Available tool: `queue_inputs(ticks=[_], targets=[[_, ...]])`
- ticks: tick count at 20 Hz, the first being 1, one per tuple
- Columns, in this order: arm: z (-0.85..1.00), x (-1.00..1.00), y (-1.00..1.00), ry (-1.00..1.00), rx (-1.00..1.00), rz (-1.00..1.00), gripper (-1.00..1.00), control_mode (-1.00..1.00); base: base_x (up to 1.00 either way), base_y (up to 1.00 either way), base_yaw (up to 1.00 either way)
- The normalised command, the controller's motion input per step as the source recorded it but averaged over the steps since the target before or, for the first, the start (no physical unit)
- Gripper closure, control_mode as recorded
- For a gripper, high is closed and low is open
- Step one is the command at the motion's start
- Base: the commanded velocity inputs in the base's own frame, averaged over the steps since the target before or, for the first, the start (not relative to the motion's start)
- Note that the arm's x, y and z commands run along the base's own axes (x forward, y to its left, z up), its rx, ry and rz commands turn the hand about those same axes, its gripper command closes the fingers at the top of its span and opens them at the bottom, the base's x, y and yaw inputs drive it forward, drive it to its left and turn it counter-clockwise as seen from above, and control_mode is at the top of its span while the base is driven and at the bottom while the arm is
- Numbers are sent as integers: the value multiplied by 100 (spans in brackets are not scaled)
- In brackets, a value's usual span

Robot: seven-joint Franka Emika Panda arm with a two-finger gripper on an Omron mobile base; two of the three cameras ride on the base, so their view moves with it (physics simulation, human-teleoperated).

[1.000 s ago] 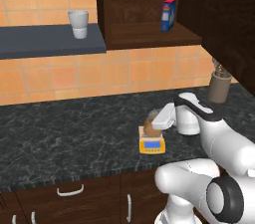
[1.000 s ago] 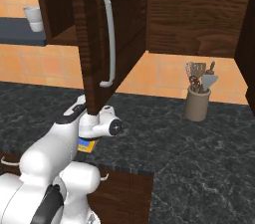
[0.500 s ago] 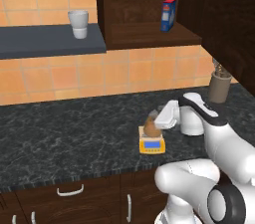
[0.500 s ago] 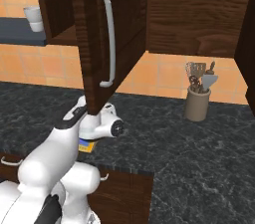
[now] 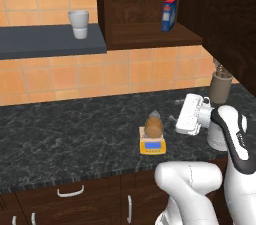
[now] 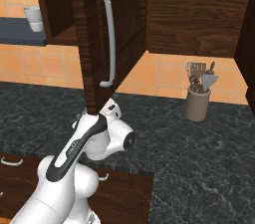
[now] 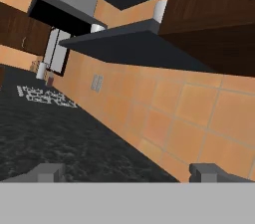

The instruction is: Pick the honey bottle and place it on the digital scale for weighing, and close the cabinet.

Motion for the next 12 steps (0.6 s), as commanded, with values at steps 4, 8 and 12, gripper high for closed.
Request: queue_inputs(ticks=[4,8,12], targets=[[-43,-99,11,-20,0,0,-100,-100,0,0,0],[0,-82,-44,-21,4,0,-100,-100,0,0,0],[18,-52,-69,-15,11,0,-100,-100,0,0,0]])
